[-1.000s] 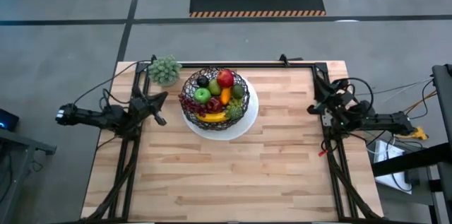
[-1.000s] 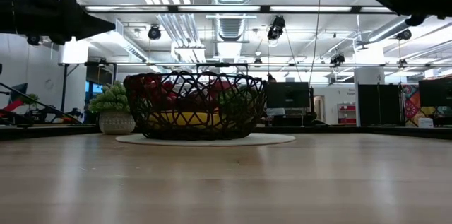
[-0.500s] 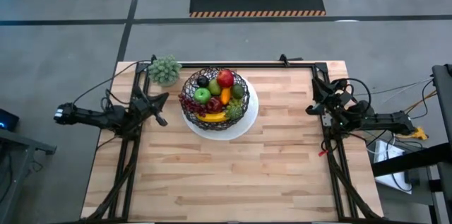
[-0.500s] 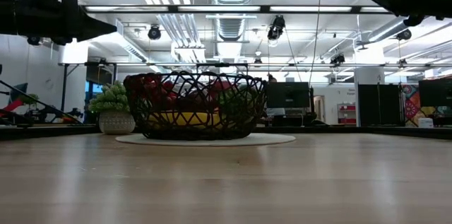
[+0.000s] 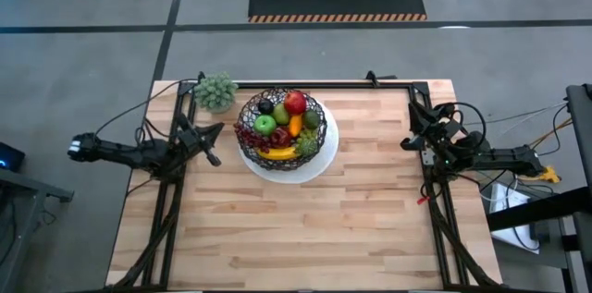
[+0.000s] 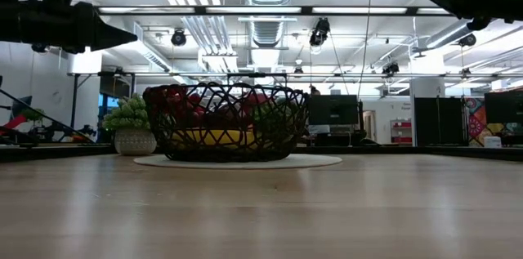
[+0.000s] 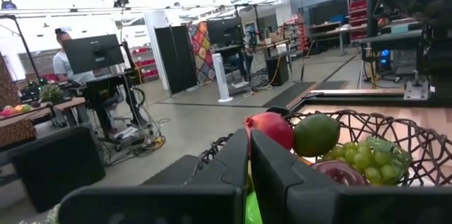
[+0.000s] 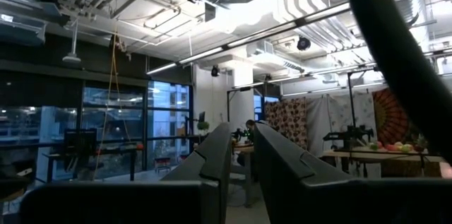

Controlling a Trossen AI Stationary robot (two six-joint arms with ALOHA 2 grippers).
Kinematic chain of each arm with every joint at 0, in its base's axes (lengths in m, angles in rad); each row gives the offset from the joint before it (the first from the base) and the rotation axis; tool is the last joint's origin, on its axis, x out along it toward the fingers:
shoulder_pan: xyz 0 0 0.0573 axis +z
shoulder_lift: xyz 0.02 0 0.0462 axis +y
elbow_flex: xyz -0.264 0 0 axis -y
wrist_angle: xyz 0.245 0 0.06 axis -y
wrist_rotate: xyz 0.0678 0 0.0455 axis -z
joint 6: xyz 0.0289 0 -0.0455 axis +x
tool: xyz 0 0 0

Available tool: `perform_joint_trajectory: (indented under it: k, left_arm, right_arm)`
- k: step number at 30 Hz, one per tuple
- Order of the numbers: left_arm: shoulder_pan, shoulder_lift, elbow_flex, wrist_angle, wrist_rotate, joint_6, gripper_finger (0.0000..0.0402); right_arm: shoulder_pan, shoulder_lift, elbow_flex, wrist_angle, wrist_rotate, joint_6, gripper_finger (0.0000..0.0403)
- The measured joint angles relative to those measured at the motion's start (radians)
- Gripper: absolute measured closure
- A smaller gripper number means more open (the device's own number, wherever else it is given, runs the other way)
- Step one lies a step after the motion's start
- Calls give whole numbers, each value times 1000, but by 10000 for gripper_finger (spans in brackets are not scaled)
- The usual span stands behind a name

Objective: Build produce basket
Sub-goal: Return to Home Position

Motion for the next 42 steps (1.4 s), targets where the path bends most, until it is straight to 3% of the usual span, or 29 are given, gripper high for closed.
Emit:
perform_joint_trajectory:
  k: [42]
  left_arm:
    - [0, 135, 0, 0, 0, 0, 401]
  right_arm:
    - [0, 0, 0, 0, 0, 0, 349]
